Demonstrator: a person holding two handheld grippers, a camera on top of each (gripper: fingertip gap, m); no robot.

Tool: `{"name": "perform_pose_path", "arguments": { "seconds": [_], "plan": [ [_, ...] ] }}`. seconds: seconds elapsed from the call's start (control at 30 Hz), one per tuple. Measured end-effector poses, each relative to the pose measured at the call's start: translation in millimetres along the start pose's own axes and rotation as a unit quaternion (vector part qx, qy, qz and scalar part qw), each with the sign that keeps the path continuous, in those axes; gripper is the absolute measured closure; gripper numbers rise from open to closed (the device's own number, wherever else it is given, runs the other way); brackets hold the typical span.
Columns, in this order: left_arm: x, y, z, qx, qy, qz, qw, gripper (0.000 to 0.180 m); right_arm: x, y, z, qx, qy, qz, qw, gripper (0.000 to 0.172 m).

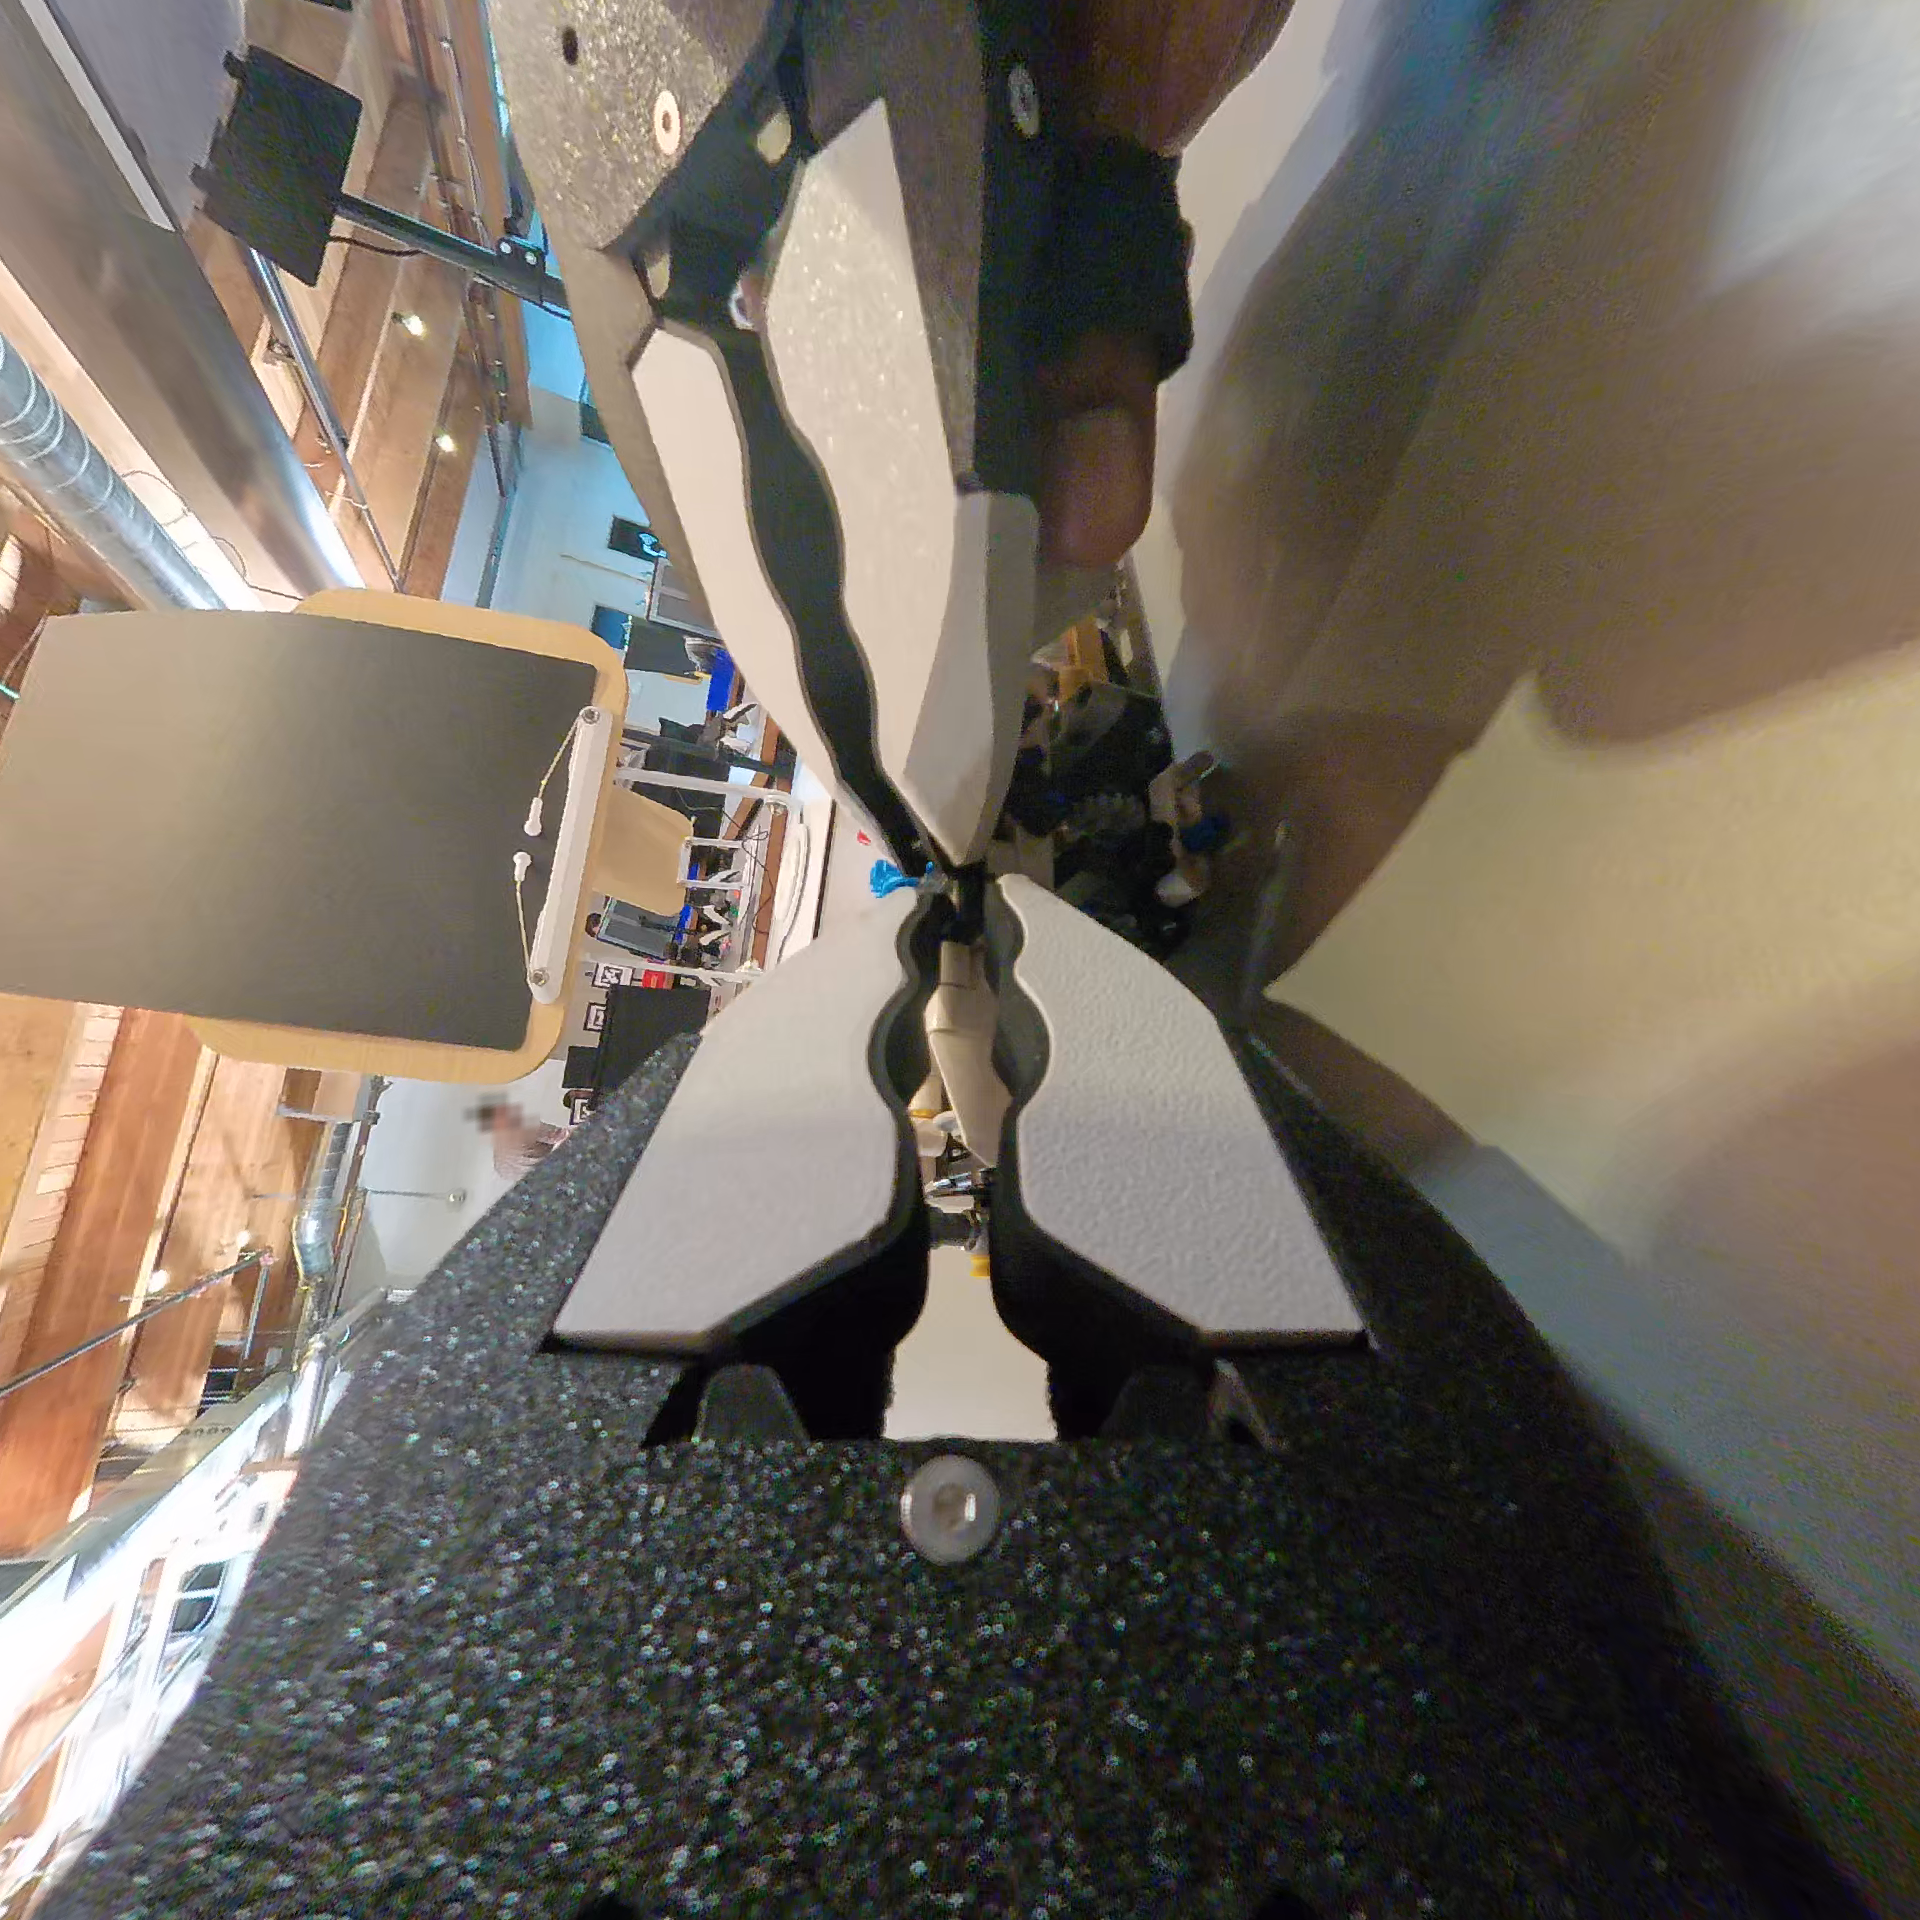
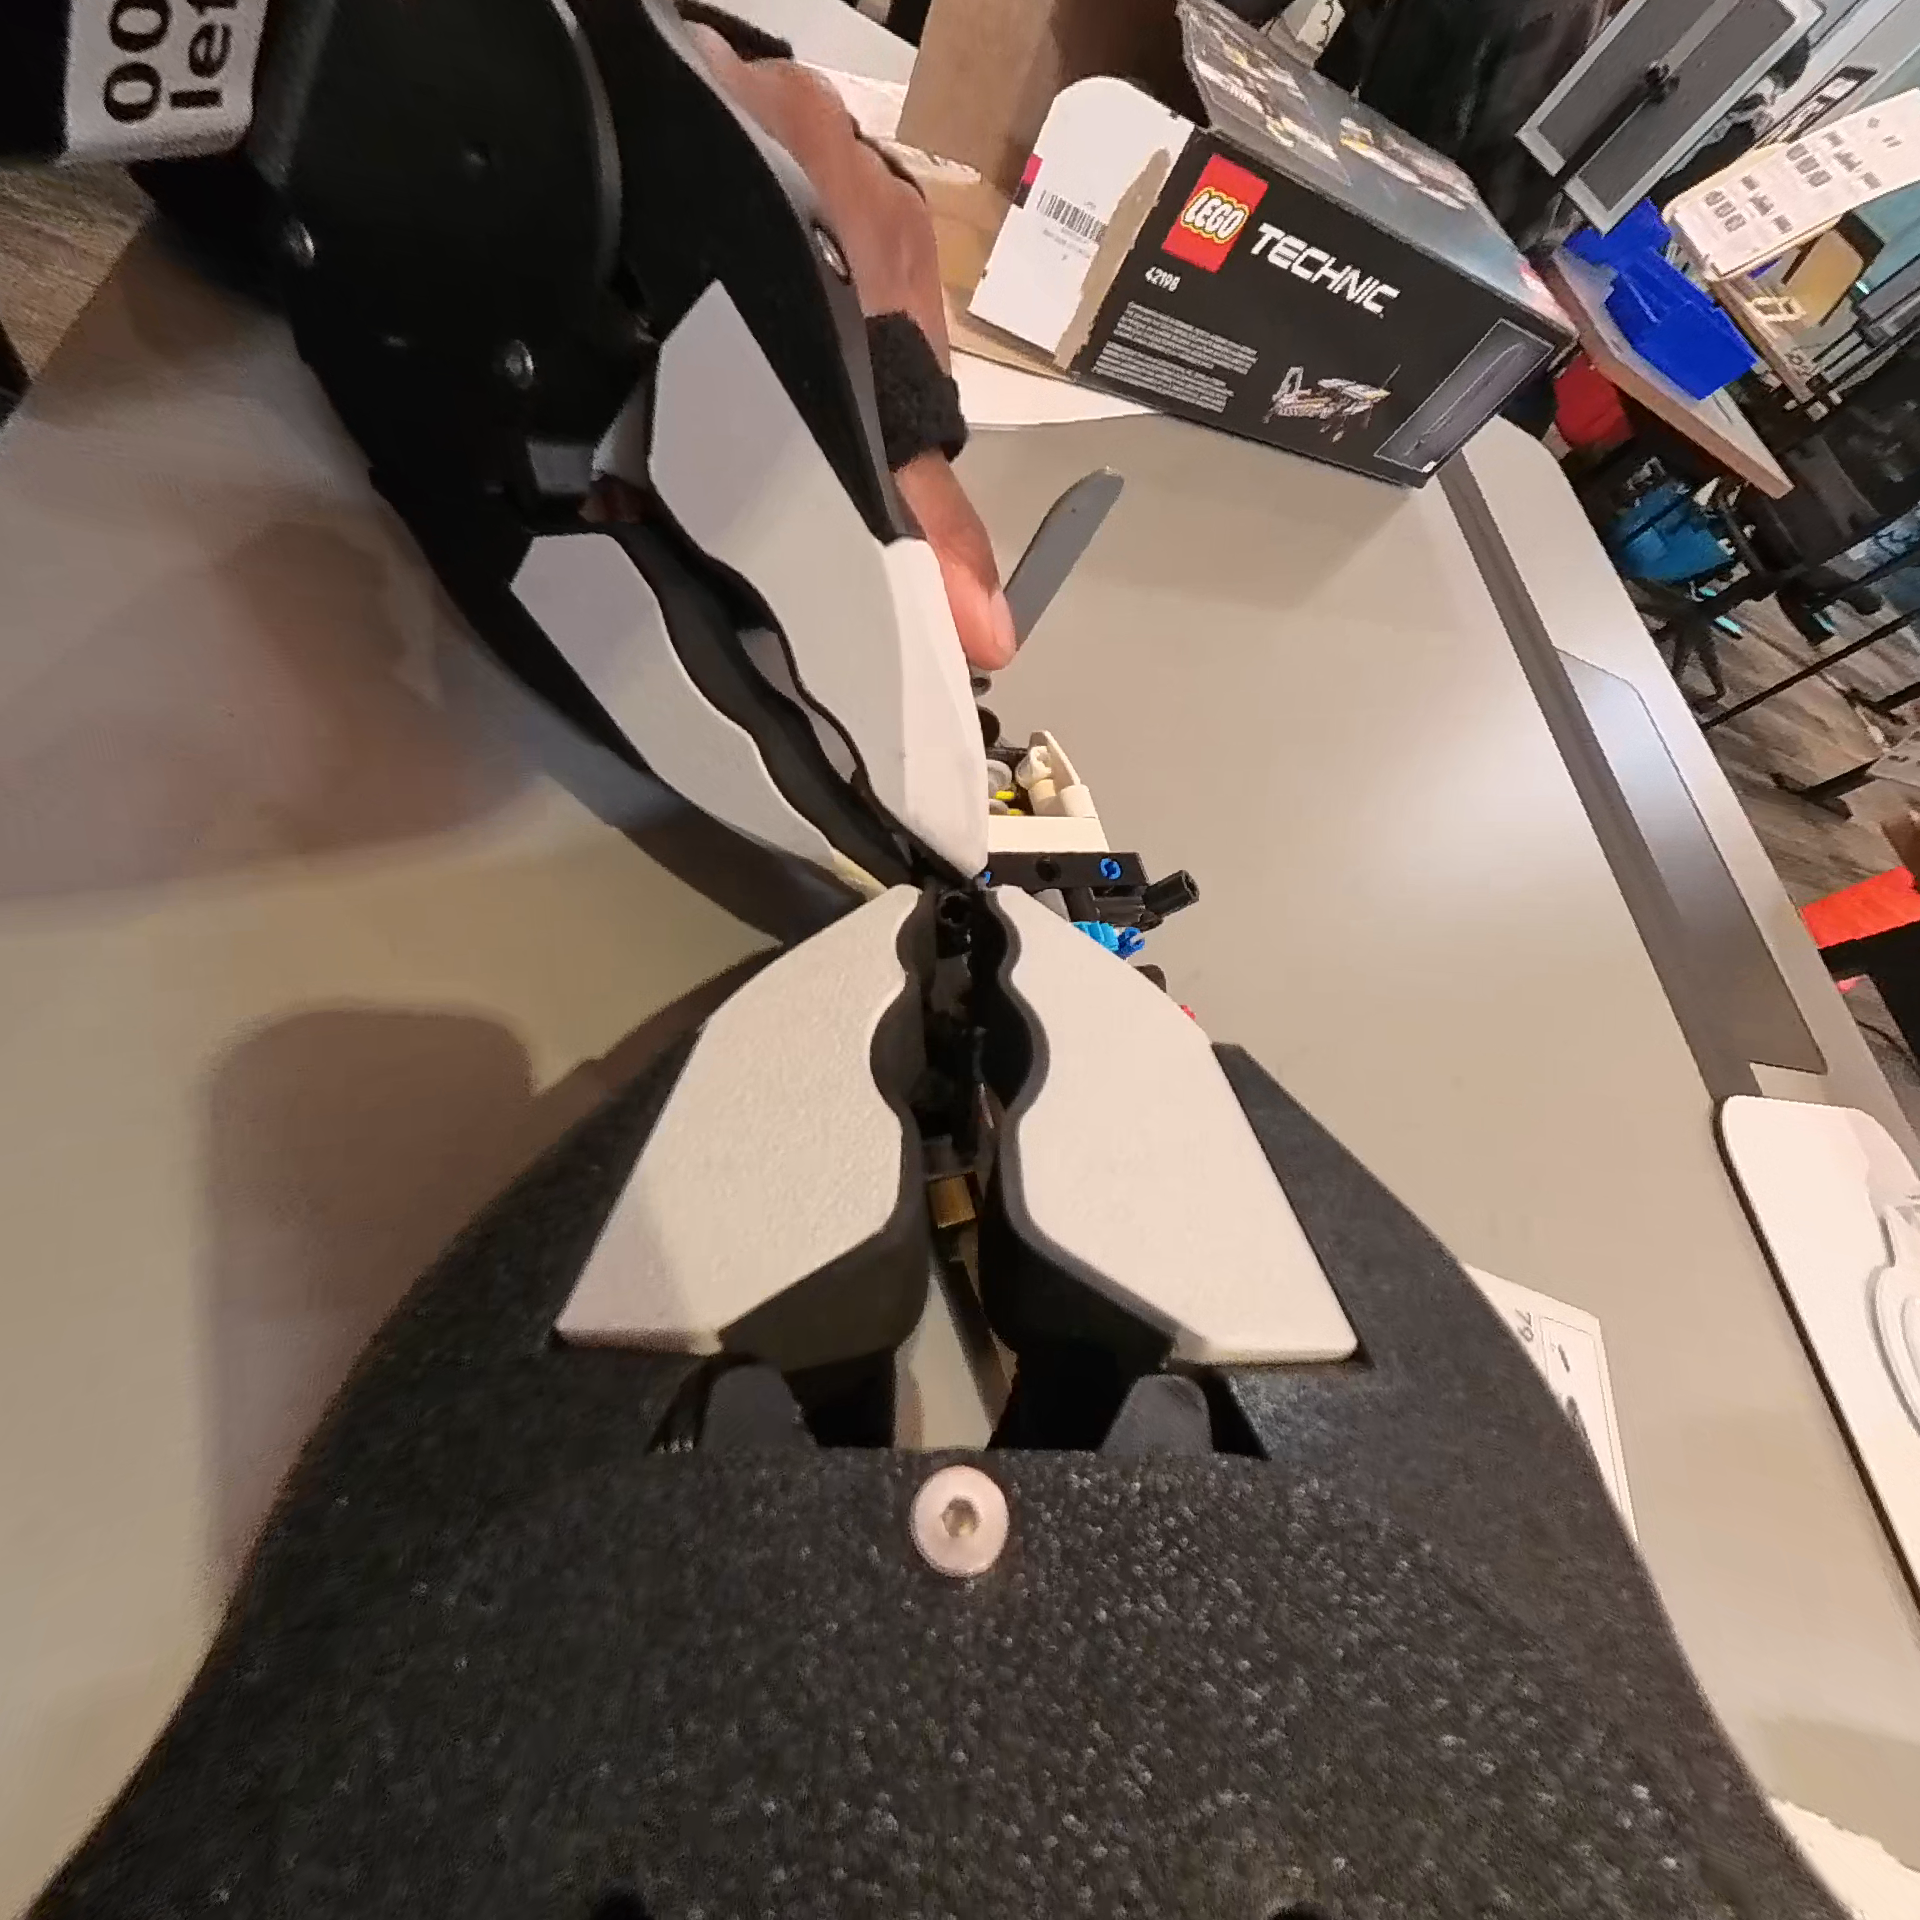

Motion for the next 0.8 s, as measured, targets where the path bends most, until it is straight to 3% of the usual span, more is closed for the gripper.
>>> {"name": "perform_pose_path", "arguments": {
  "seconds": [0.8],
  "plan": [
    [-3.5,-4.8,-1.6,-0.024,0.006,0.017,1.000,0.170,2.1,6.3,10.9,-0.003,-0.014,0.027,1.000,0.165]
  ]
}}
Point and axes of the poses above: each gripper's, where its closed fingertips meet, z back along the fingers, y out of its underside, x = y × z across the jaws, the point moved 4 cm from there along z, back along the fingers, and after that the axes turned 3 degrees about -z, right-handed, at the moved point
